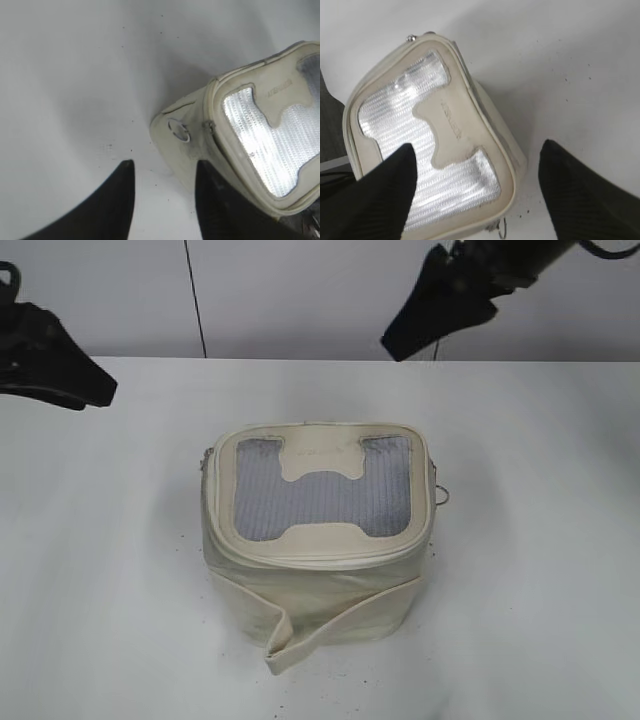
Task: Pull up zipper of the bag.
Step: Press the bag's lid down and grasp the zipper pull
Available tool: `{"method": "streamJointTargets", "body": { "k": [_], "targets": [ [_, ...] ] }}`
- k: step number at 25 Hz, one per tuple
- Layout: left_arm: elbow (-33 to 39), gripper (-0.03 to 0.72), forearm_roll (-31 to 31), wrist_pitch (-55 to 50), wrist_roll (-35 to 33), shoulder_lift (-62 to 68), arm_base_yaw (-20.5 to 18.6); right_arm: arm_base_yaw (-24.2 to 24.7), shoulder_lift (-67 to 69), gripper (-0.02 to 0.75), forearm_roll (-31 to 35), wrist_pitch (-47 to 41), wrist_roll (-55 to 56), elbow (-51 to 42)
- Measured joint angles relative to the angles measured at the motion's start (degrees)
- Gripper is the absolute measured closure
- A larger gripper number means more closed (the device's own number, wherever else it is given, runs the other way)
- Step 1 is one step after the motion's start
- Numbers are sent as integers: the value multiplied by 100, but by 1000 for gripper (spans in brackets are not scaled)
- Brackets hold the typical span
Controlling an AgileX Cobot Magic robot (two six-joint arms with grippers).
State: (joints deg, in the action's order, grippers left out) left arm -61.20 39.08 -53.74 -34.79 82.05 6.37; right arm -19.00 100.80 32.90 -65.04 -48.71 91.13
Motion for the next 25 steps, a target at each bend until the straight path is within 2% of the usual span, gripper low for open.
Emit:
{"method": "streamJointTargets", "body": {
  "k": [4,10,14,25],
  "targets": [
    [-472,359,356,-459,-611,661,0,-73,866,151,377,-370,-81,995],
    [-848,358,495,-894,-1278,1542,0,-499,1897,178,419,-390,-101,2053],
    [-878,358,495,-1086,-1459,1894,0,-758,2260,219,424,-396,-112,2245],
    [-897,356,693,-1140,-2243,1988,0,-1107,2691,236,394,-414,-112,2245]
  ]
}}
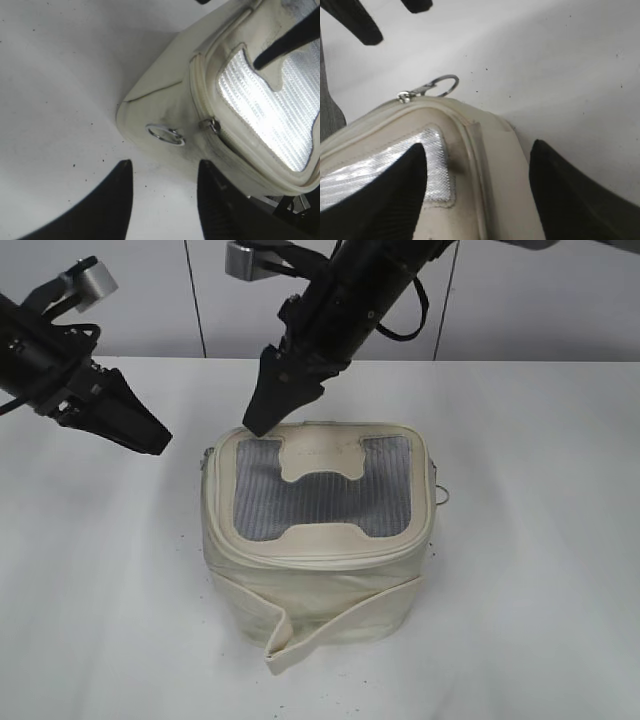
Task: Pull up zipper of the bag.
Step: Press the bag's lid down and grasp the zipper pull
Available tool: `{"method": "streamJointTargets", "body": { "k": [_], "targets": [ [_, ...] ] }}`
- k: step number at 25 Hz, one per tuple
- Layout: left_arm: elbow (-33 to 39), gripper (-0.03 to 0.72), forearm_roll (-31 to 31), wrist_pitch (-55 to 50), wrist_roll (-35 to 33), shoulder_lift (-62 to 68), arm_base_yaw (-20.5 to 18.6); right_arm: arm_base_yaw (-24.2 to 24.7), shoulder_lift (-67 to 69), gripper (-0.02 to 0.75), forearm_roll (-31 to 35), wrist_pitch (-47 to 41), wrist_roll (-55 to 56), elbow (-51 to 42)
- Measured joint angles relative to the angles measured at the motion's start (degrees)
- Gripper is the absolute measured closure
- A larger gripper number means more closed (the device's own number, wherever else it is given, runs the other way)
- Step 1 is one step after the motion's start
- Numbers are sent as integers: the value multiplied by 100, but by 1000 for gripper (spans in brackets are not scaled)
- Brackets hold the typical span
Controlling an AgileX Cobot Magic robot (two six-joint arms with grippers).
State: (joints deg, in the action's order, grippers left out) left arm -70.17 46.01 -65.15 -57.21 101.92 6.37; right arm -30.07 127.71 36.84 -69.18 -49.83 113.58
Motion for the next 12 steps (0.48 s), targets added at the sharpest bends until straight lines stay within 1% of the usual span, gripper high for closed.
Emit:
{"method": "streamJointTargets", "body": {
  "k": [5,7,9,11,12],
  "targets": [
    [-5,356,15,12,-61,0,25,0,219,238,-157,-6,0,0],
    [-2,356,15,30,-129,0,77,0,219,257,-235,-6,0,13],
    [-2,356,7,121,-249,0,184,0,224,307,-278,-11,0,19],
    [-9,356,-135,300,-275,0,324,0,237,390,-284,-30,0,30],
    [-9,356,-223,408,-286,0,378,0,242,448,-272,-45,0,30]
  ]
}}
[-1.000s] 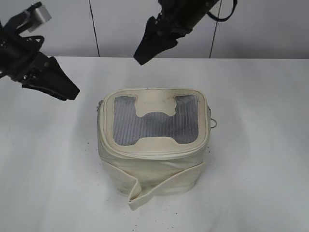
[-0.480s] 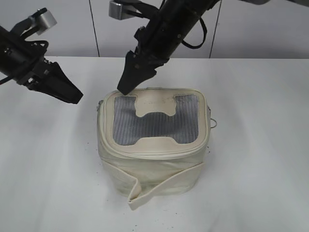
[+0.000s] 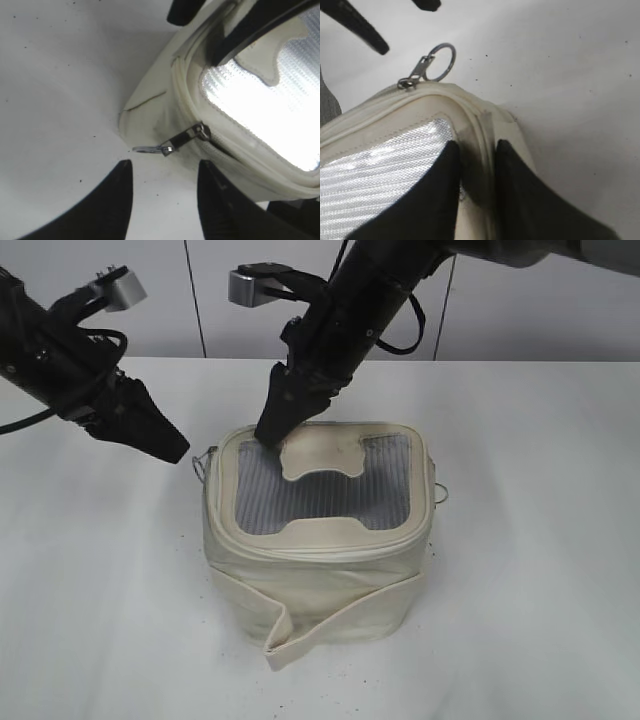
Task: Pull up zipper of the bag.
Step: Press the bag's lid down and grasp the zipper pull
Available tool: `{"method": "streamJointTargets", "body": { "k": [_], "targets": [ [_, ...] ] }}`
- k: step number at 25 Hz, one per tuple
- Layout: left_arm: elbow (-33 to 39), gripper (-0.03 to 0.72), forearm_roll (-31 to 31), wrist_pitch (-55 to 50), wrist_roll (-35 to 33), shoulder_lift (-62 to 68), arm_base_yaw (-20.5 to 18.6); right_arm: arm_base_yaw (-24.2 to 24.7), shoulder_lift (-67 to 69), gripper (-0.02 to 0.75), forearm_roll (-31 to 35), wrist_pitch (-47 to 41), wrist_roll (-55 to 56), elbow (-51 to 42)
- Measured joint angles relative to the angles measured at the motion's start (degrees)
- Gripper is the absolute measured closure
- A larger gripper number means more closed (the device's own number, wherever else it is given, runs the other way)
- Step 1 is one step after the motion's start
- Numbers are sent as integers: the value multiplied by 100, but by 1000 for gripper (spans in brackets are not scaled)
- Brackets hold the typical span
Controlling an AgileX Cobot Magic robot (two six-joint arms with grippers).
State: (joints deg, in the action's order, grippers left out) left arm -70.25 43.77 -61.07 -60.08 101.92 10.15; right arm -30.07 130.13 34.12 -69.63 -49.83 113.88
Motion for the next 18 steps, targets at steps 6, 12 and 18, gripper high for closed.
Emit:
{"method": "streamJointTargets", "body": {
  "k": [6,12,18],
  "targets": [
    [0,334,-435,388,-11,0,184,-5,6,699,6,-90,5,0],
    [-4,175,-807,395,-11,-62,190,-5,6,700,6,-90,10,0],
    [-11,129,-1191,711,-88,-368,281,-5,6,700,1,-90,10,0]
  ]
}}
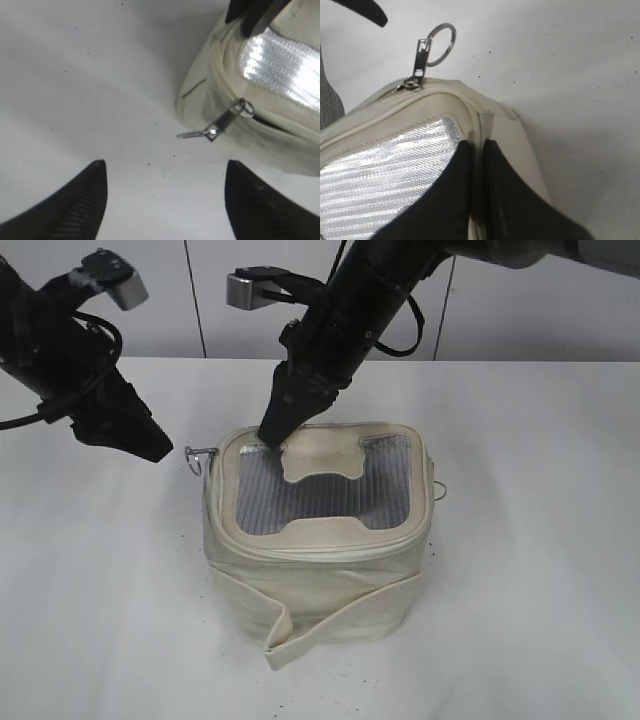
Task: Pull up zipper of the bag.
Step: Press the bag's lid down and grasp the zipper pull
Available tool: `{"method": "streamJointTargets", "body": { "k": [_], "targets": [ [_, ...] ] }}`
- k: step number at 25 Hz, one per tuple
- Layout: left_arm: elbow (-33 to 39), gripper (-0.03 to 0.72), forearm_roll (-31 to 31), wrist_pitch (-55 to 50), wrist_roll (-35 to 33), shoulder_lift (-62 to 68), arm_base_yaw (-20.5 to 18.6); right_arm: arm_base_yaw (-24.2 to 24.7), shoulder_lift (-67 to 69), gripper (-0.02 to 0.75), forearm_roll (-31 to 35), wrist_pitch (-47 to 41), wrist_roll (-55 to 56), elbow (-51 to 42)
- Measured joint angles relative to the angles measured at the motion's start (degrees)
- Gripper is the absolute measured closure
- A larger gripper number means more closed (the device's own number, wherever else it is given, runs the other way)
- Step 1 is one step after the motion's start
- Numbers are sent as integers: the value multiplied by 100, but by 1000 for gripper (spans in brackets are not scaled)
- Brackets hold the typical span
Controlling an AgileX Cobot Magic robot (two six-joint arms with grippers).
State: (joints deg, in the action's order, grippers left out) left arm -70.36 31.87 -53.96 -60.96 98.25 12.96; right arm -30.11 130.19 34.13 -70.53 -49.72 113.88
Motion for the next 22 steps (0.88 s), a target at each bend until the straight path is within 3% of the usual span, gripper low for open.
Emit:
{"method": "streamJointTargets", "body": {
  "k": [6,12,22],
  "targets": [
    [0,127,-1499,158,-31,-13,742,0,0,700,0,0,0,0],
    [0,125,-2133,721,-31,-13,1392,0,0,700,0,0,0,0],
    [0,138,-2319,1086,-47,99,1472,0,0,701,-5,0,6,0]
  ]
}}
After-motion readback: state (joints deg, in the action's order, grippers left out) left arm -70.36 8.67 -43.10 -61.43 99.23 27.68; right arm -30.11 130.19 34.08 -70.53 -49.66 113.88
